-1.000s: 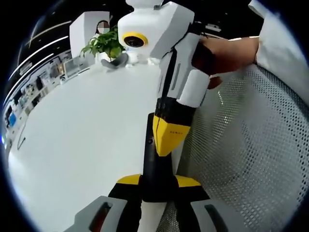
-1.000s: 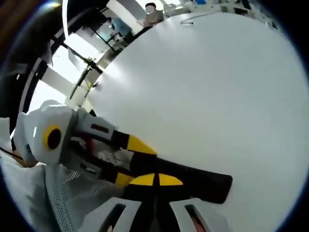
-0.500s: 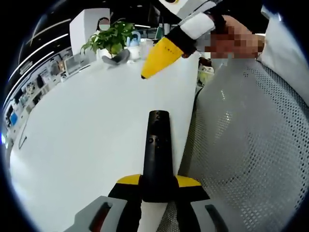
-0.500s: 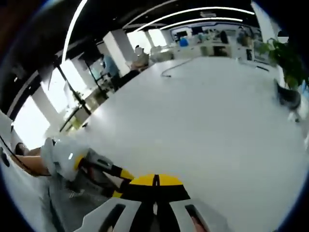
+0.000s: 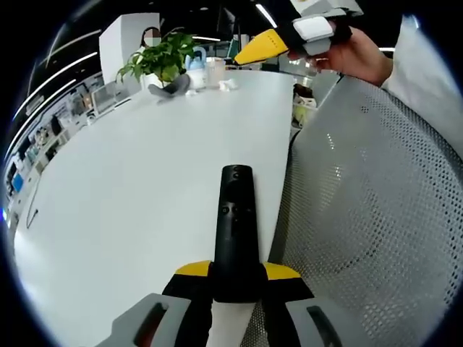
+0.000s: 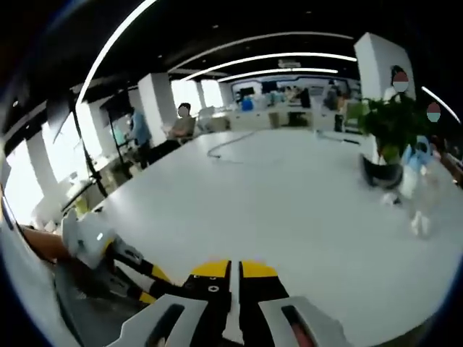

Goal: Press the specified remote control buttons in sequence, fully releasing each button before pressing the next.

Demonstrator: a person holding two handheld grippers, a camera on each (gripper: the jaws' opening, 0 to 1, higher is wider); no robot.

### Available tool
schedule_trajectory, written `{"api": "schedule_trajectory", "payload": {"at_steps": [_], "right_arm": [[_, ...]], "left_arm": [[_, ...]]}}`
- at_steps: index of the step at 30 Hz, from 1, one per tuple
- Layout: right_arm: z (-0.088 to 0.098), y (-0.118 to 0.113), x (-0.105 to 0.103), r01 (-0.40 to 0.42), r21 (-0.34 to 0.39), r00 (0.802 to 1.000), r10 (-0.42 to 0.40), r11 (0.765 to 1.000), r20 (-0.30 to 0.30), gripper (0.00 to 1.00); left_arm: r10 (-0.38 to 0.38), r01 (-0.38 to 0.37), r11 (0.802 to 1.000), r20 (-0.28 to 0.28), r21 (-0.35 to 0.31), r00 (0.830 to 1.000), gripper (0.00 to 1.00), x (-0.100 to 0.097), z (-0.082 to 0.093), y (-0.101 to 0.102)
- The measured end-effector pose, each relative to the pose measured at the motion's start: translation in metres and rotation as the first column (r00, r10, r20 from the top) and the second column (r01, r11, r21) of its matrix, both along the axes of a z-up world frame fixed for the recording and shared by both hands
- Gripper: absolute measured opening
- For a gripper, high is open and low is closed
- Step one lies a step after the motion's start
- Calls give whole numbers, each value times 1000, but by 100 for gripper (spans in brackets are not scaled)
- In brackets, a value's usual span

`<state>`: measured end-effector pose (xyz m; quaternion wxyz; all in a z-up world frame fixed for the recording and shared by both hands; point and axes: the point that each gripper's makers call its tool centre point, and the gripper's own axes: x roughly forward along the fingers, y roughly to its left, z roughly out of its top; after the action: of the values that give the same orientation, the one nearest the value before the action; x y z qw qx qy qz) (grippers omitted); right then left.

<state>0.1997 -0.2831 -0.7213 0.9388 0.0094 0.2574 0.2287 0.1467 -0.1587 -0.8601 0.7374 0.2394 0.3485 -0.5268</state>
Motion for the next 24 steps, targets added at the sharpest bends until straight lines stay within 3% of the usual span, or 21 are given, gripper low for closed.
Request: {"api": "schedule_trajectory", "payload": {"at_steps": [2, 5, 8, 10, 13, 24], "right_arm": [[5, -5, 7, 36, 13, 997, -37, 999, 68, 15], [8, -8, 13, 59, 14, 994, -60, 998, 95, 30], [17, -11, 14, 69, 11, 982, -70, 998, 175, 42], [22, -11, 15, 75, 17, 976, -77, 997, 205, 54], [28, -19, 19, 118, 3, 960, -114, 993, 256, 63], [20, -22, 20, 134, -12, 967, -128, 991, 220, 64]], "left_arm": [[-1, 1, 1000, 1, -2, 1000, 25, 0, 0, 0], [-4, 4, 1000, 1, -1, 1000, 25, 0, 0, 0], [-6, 6, 1000, 0, 0, 1000, 25, 0, 0, 0], [-13, 13, 1000, 4, 3, 1000, 25, 1, 0, 0], [-16, 16, 1000, 2, 10, 1000, 25, 4, 1, 0], [-27, 27, 999, -6, 27, 1000, 25, 13, 1, 3]]}}
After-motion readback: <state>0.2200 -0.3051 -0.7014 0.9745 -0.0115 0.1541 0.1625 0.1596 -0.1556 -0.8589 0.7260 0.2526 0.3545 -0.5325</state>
